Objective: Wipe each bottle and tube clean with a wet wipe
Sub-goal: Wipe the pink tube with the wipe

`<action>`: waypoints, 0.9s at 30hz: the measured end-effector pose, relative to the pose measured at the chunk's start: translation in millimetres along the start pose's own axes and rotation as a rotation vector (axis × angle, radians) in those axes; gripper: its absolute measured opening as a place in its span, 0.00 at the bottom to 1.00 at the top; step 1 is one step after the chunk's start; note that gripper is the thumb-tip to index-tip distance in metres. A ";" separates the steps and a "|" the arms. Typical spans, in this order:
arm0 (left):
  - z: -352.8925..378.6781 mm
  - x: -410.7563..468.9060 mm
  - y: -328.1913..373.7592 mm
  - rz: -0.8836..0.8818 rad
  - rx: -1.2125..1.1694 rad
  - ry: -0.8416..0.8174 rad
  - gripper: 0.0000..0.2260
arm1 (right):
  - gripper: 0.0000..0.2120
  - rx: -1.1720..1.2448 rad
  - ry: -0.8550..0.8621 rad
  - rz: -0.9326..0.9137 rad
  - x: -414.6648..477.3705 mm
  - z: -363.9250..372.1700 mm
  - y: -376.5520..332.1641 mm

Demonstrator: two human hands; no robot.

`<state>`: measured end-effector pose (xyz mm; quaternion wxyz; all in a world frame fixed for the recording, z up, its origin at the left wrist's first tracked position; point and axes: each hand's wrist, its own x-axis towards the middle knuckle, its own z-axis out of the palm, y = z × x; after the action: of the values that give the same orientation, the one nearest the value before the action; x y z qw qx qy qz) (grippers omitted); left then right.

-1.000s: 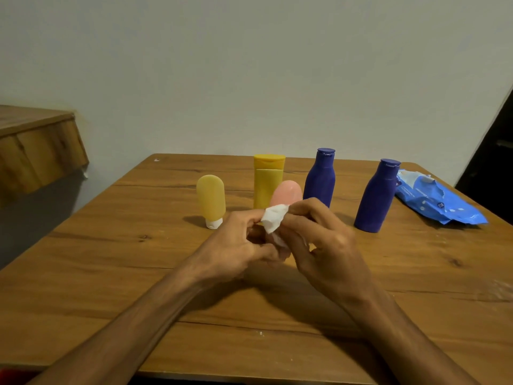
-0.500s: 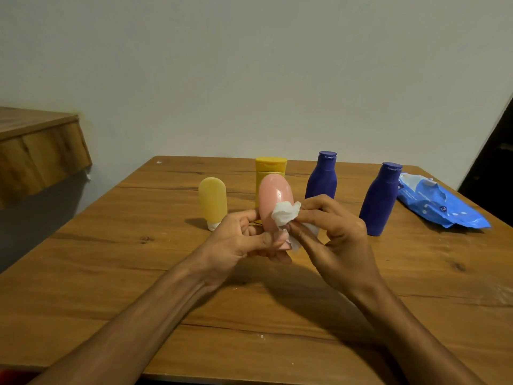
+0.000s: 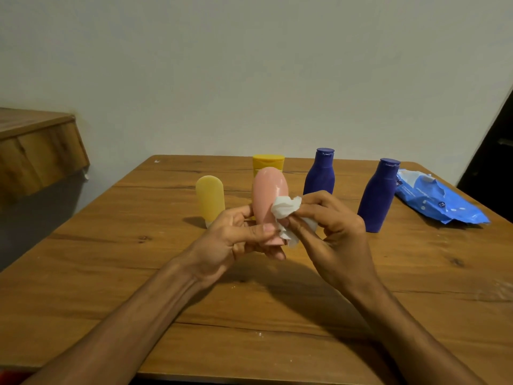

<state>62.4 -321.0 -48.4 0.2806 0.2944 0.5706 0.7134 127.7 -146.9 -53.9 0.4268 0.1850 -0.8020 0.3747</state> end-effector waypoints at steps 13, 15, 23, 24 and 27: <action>25.3 13.3 -3.8 0.001 0.572 0.018 0.15 | 0.10 -0.079 0.157 0.092 0.9 -1.7 -1.3; 31.7 13.1 -22.0 0.066 0.732 0.116 0.15 | 0.10 -0.083 0.166 0.094 1.9 -2.4 -0.8; 11.1 -4.2 -1.1 0.061 0.535 -0.061 0.11 | 0.11 -0.248 0.093 -0.065 -1.1 0.0 -1.5; 12.0 -1.5 -3.7 0.074 0.579 -0.067 0.13 | 0.11 -0.253 0.126 -0.044 -0.7 -0.7 -1.2; 5.4 -2.3 -6.3 0.100 0.633 -0.058 0.18 | 0.11 -0.246 0.173 -0.010 -1.4 -0.6 -1.5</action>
<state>68.4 -317.9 -53.9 0.1557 0.4152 0.7408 0.5045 129.7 -147.5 -54.2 0.5157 0.1024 -0.8011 0.2861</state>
